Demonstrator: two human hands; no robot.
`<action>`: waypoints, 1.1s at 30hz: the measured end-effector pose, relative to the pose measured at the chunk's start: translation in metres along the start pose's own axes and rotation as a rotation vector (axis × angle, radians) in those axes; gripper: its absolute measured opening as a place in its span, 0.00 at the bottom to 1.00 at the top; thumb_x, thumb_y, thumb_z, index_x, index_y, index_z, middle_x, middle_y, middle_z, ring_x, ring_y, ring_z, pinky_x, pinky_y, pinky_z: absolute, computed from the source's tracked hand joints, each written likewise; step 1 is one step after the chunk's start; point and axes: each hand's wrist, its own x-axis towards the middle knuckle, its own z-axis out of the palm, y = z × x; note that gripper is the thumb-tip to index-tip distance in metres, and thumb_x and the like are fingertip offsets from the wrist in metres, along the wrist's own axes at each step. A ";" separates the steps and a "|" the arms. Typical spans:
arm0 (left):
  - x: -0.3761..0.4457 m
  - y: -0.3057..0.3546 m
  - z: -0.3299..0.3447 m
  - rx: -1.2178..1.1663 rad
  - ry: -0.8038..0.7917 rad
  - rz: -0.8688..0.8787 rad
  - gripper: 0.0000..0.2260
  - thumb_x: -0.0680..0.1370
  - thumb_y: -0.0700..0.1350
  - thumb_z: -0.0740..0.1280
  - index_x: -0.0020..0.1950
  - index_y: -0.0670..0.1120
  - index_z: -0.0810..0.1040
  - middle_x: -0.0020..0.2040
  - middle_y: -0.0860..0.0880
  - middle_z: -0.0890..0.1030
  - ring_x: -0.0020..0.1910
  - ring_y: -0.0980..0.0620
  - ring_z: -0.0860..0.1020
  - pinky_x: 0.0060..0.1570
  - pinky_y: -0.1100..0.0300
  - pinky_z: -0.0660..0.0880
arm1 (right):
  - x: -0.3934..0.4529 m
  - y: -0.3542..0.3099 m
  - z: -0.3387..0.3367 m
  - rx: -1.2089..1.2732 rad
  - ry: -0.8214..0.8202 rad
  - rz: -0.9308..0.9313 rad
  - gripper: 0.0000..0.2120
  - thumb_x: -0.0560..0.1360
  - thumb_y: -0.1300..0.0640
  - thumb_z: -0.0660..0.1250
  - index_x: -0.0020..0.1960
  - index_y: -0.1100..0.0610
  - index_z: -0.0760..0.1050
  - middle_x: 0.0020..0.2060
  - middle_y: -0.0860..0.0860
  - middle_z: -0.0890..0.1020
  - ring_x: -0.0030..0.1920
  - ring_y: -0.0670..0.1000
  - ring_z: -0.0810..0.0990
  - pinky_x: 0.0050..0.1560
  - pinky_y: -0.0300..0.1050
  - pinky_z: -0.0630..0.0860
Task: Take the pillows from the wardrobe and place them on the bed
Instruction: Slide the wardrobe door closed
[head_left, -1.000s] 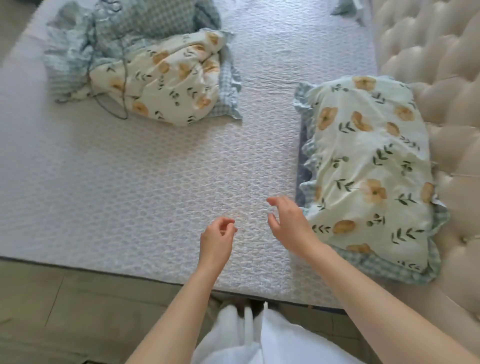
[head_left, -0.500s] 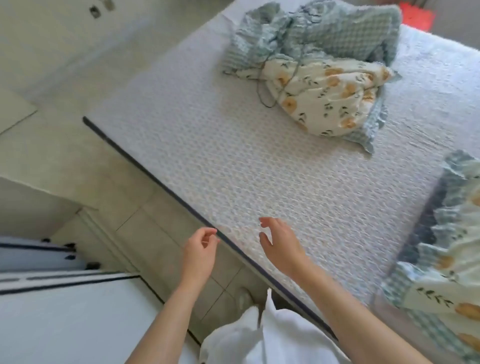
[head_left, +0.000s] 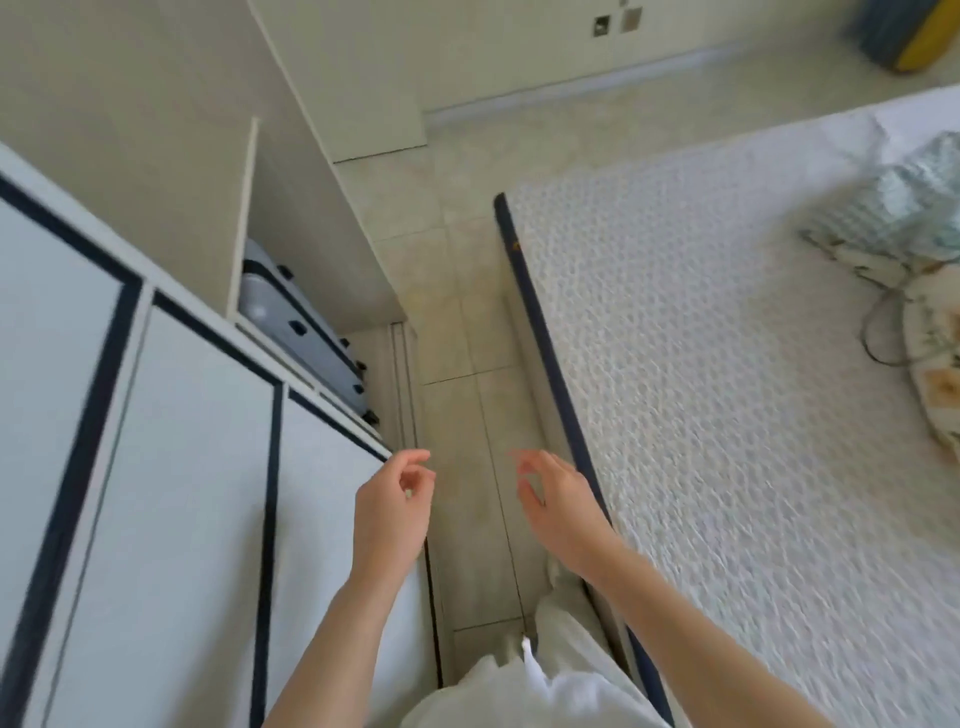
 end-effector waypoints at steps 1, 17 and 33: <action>0.005 -0.002 -0.009 0.004 0.038 -0.008 0.09 0.79 0.41 0.66 0.54 0.54 0.80 0.43 0.58 0.83 0.46 0.60 0.80 0.42 0.74 0.69 | 0.011 -0.009 0.003 0.003 -0.028 -0.027 0.13 0.80 0.57 0.59 0.63 0.55 0.72 0.58 0.49 0.78 0.59 0.49 0.75 0.56 0.38 0.71; 0.004 0.029 -0.122 0.574 0.788 0.307 0.10 0.77 0.34 0.63 0.55 0.40 0.82 0.48 0.45 0.83 0.53 0.47 0.79 0.51 0.53 0.78 | 0.128 -0.182 0.049 0.193 -0.433 -0.380 0.16 0.81 0.52 0.57 0.67 0.53 0.71 0.61 0.47 0.76 0.57 0.43 0.73 0.55 0.33 0.69; -0.040 0.038 -0.157 1.406 0.889 -0.196 0.35 0.80 0.54 0.64 0.82 0.48 0.52 0.82 0.47 0.46 0.80 0.42 0.40 0.75 0.43 0.33 | 0.098 -0.280 0.089 0.429 -0.660 -0.362 0.37 0.79 0.35 0.46 0.78 0.51 0.34 0.78 0.47 0.37 0.76 0.44 0.36 0.65 0.35 0.40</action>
